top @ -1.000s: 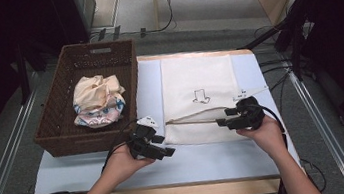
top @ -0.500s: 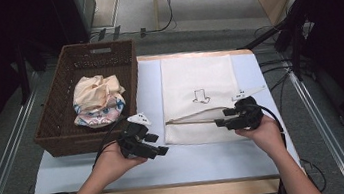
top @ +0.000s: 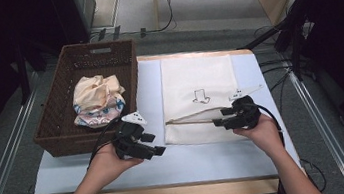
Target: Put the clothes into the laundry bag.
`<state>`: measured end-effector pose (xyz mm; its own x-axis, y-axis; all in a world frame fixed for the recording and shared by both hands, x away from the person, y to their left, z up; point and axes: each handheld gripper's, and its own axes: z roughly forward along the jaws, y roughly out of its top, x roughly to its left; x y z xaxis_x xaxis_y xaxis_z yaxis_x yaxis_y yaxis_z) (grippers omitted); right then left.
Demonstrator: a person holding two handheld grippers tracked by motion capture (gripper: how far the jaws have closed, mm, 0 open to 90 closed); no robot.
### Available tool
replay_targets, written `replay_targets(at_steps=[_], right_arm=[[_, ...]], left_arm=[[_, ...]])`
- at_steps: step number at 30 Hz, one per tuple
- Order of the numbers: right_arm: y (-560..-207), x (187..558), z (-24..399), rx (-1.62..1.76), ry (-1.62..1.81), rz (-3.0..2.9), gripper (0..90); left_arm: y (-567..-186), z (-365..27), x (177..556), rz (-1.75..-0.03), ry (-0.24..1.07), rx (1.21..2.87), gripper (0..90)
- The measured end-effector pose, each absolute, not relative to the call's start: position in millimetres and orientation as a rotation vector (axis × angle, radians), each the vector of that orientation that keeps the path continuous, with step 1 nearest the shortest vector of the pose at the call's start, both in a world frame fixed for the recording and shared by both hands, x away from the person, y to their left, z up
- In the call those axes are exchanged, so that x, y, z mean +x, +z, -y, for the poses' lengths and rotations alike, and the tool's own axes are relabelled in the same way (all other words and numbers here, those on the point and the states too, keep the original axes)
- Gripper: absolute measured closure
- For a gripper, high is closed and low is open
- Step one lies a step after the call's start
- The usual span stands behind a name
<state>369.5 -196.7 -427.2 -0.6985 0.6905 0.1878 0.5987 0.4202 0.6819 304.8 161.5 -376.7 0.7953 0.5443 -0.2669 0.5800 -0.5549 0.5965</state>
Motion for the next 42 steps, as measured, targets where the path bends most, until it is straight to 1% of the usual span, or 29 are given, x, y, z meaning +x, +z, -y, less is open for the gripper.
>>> replay_targets(at_steps=[1,10,15,21,33,36,42], right_arm=[[-427,370,196,1.155,1.140,-2.550,42.1],[-427,374,193,1.144,1.145,-2.555,42.2],[-426,376,189,1.134,1.144,-2.563,42.2],[-426,378,186,1.131,1.156,-2.571,42.3],[-423,378,185,1.119,1.161,-2.570,42.4],[-423,378,186,1.120,1.161,-2.566,42.4],[-423,378,186,1.129,1.157,-2.562,42.4]], left_arm=[[-375,-162,304,-0.833,-0.067,2.282,37.7],[-351,-176,296,-0.836,-0.039,2.248,37.5],[-338,-181,290,-0.847,-0.011,2.254,35.0],[-329,-191,289,-0.868,0.014,2.249,33.9],[-314,-217,294,-0.916,0.073,2.223,33.2],[-312,-225,300,-0.950,0.066,2.206,33.2],[-309,-236,313,-0.995,0.095,2.184,32.9]])
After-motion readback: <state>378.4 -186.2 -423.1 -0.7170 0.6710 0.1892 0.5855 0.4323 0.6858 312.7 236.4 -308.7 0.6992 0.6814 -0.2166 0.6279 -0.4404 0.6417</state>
